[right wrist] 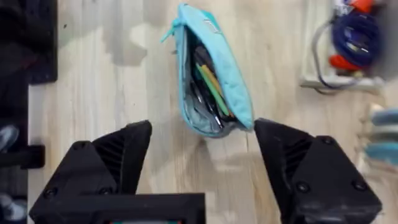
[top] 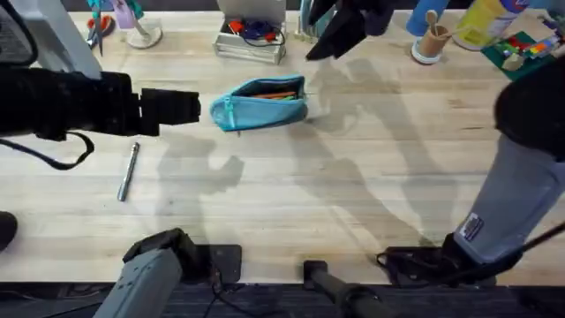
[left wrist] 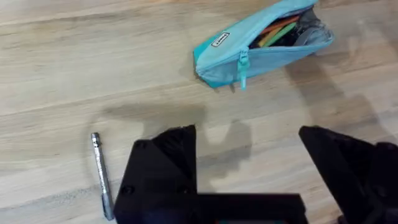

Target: Unzip the bag, pick up the pens from the table one at a time and place them inside, then zip the bag closed.

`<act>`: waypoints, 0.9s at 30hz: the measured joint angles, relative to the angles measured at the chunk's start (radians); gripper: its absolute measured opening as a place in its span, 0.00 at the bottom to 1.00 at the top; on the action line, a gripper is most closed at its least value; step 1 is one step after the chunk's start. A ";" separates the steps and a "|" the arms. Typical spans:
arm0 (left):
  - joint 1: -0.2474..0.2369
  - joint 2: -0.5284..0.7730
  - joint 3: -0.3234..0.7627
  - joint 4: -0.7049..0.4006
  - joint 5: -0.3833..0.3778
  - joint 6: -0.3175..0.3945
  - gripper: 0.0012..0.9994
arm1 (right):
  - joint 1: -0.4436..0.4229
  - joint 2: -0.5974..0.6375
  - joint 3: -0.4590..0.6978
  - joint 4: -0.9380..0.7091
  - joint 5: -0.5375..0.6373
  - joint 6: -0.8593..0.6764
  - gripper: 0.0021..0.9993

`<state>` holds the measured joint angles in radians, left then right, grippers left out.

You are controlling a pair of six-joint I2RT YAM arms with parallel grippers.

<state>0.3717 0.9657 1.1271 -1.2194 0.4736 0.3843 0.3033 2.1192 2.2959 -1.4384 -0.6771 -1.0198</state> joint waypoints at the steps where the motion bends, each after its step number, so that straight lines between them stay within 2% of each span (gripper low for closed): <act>1: 0.000 0.000 0.000 0.000 0.000 0.000 1.00 | -0.010 -0.014 0.001 -0.002 0.002 0.013 1.00; 8: 0.000 0.000 0.000 0.000 0.000 0.000 1.00 | -0.063 -0.079 0.003 -0.040 0.008 0.090 1.00; 17: 0.000 0.000 0.000 0.000 0.000 0.000 1.00 | -0.072 -0.170 -0.018 -0.053 0.037 0.139 1.00; 22: 0.000 0.000 0.000 0.000 0.000 0.000 1.00 | -0.072 -0.259 -0.126 -0.026 0.081 0.179 1.00; 27: 0.000 0.000 0.000 0.000 0.000 0.000 1.00 | -0.072 -0.351 -0.293 0.027 0.119 0.195 1.00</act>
<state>0.3717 0.9657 1.1271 -1.2194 0.4736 0.3843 0.2314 1.7678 2.0024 -1.4114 -0.5582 -0.8252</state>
